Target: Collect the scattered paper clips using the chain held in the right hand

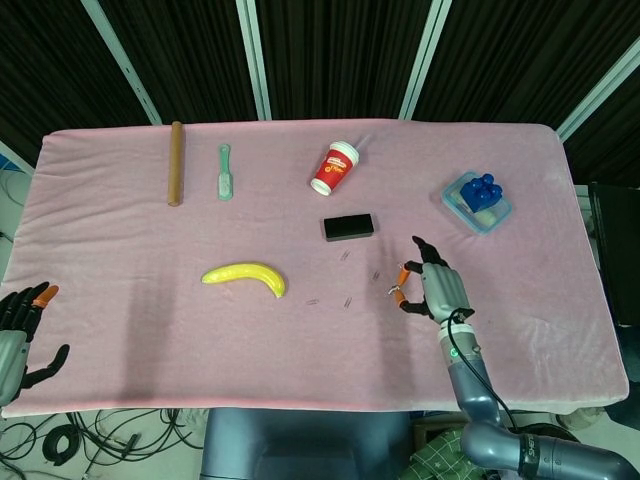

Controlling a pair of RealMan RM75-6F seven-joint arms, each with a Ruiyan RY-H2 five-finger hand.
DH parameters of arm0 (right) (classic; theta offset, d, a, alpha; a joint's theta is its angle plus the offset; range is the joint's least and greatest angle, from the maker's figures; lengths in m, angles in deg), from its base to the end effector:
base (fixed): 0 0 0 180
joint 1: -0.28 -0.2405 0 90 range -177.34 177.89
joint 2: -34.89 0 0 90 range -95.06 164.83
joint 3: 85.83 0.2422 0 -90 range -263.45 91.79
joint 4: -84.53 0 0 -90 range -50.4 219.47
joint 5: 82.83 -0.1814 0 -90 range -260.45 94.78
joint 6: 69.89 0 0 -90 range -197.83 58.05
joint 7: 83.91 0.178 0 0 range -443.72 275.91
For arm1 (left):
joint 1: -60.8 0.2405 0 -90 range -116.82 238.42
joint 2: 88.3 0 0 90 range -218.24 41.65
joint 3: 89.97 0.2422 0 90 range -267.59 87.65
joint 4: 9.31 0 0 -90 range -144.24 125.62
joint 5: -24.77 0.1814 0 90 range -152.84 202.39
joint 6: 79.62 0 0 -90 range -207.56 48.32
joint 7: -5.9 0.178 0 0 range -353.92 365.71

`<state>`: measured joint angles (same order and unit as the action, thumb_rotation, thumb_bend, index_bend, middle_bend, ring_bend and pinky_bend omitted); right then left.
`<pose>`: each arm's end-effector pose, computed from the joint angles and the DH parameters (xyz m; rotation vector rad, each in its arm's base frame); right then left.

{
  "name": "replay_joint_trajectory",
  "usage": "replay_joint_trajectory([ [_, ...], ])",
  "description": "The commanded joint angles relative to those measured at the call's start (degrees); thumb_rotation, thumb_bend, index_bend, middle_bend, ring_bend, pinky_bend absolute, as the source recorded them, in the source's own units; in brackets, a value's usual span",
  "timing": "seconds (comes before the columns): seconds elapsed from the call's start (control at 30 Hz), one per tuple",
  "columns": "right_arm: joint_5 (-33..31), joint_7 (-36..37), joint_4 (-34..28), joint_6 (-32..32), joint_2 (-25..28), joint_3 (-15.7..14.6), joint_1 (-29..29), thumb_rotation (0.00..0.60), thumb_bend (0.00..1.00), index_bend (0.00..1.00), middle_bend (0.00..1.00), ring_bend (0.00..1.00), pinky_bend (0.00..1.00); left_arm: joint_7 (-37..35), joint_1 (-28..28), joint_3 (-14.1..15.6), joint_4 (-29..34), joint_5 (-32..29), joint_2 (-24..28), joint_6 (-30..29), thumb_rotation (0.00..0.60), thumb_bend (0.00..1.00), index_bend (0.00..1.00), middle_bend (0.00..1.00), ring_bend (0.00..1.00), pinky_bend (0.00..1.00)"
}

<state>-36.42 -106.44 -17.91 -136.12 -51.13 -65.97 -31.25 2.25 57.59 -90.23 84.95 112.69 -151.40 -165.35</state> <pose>-0.1593 -0.3361 0.0465 1.3685 -1.3710 1.0262 -0.2861 0.1946 0.1736 -1.3878 -0.9943 -0.9396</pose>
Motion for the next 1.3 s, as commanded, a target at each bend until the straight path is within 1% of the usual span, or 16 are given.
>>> replay_joint_trajectory([
  [0.03, -1.7, 0.8, 0.4, 1.7, 1.5, 1.3, -0.7, 0.600, 0.37, 0.61, 0.00, 0.00, 0.17, -0.1, 0.0, 0.0, 0.0, 0.0, 0.0, 0.0, 0.600, 0.36, 0.10, 0.04, 0.00, 0.00],
  [0.23, -6.0, 3.1, 2.4, 6.3, 4.6, 3.5, -2.0, 0.600, 0.37, 0.61, 0.00, 0.00, 0.17, 0.0, 0.1, 0.0, -0.2, 0.1, -0.1, -0.3, 0.600, 0.36, 0.10, 0.04, 0.00, 0.00],
  [0.5, -8.8, 4.5, 6.0, 10.2, 6.5, 3.5, -3.6, 0.600, 0.37, 0.62, 0.00, 0.00, 0.17, 0.8, 0.1, -0.2, -0.1, -0.2, -0.4, -0.3, 0.600, 0.36, 0.10, 0.04, 0.00, 0.00],
  [0.8, -10.2, 7.0, 9.6, 12.8, 5.9, 3.0, -5.0, 0.600, 0.39, 0.63, 0.00, 0.00, 0.17, 1.3, 0.0, -0.4, 0.1, -0.6, -0.5, -0.2, 0.600, 0.36, 0.10, 0.04, 0.00, 0.00],
  [1.3, -12.2, 9.0, 19.2, 16.9, 2.0, 2.4, -9.2, 0.600, 0.40, 0.63, 0.00, 0.00, 0.17, 1.9, 0.1, -0.5, 0.1, -0.7, -0.7, -0.3, 0.600, 0.36, 0.10, 0.04, 0.00, 0.00],
])
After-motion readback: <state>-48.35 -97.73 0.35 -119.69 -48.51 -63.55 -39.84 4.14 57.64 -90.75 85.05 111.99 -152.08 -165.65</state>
